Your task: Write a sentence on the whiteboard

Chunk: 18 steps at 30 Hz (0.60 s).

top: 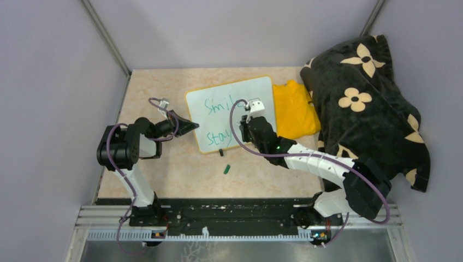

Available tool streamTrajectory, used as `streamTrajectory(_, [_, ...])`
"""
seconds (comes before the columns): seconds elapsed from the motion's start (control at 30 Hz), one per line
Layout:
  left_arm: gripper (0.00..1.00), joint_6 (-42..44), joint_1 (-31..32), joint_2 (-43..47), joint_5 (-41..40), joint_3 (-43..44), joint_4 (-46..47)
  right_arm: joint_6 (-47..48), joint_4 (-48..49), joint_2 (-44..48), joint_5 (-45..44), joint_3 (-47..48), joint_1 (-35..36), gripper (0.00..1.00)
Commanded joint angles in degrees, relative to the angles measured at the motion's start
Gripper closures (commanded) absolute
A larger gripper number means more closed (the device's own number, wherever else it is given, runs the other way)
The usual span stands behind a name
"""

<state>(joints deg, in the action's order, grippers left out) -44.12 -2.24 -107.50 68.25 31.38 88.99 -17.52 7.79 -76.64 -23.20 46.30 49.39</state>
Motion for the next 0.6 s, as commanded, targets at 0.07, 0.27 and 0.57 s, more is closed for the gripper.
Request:
streamTrajectory(0.07, [1.0, 3.0, 1.2, -1.5, 0.7, 0.4, 6.5, -0.9, 0.7, -0.2, -1.5, 0.0, 0.3, 1.0])
streamTrajectory(0.27, [1.0, 2.9, 1.2, -1.6, 0.8, 0.5, 6.5, -1.5, 0.7, 1.2, -0.9, -2.8, 0.2, 1.0])
streamTrajectory(0.57, [1.0, 2.9, 1.3, -1.4, 0.8, 0.4, 6.5, -2.2, 0.1, 1.8, 0.4, -4.5, 0.7, 1.0])
